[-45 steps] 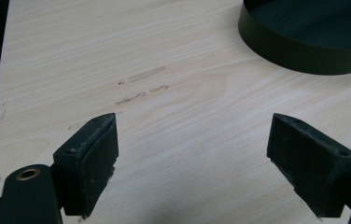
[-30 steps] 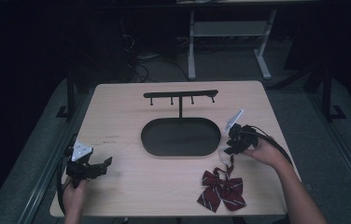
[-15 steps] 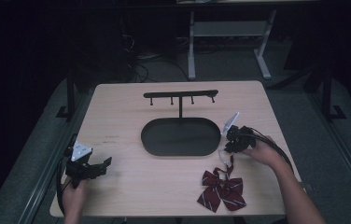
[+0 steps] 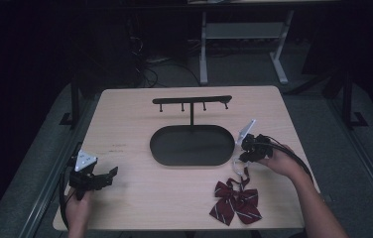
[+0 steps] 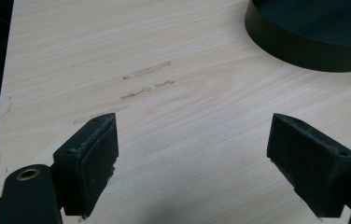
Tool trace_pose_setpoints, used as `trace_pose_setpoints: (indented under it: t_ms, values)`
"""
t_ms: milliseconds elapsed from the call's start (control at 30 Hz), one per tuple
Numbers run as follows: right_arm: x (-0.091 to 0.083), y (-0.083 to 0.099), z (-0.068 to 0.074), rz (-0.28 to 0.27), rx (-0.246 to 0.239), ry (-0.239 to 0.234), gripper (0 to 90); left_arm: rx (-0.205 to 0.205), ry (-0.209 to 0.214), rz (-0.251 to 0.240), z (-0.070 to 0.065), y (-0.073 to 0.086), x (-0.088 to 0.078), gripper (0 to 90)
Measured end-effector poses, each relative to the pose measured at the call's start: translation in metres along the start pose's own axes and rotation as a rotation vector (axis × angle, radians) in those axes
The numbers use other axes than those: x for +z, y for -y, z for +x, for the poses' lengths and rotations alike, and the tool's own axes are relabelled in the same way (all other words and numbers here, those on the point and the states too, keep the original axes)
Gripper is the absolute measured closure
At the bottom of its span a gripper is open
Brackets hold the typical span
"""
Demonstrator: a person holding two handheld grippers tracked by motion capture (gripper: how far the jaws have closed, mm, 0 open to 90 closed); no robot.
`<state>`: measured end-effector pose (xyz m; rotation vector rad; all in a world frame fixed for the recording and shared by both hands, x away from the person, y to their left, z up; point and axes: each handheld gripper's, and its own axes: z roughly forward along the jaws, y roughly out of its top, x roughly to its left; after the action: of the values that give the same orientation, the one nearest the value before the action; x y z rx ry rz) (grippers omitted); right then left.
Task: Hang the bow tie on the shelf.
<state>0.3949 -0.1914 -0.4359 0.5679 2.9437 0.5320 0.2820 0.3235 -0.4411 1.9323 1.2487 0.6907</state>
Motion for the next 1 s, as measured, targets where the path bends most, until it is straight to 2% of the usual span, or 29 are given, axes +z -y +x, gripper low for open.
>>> trace_pose_setpoints:
  t_ms: [233,500,1000]
  values:
    - [-0.011,-0.002,0.010,-0.002,-0.038,-0.036,86.8,0.014,-0.003,0.006,-0.001,-0.001,-0.001,16.3]
    - [-0.029,-0.014,0.020,-0.038,-0.084,-0.064,86.8,0.000,-0.007,-0.004,0.000,0.000,-0.001,16.3]
    - [-0.066,-0.036,0.034,-0.107,-0.154,-0.053,87.1,0.006,-0.011,0.004,0.000,0.000,-0.002,16.3]
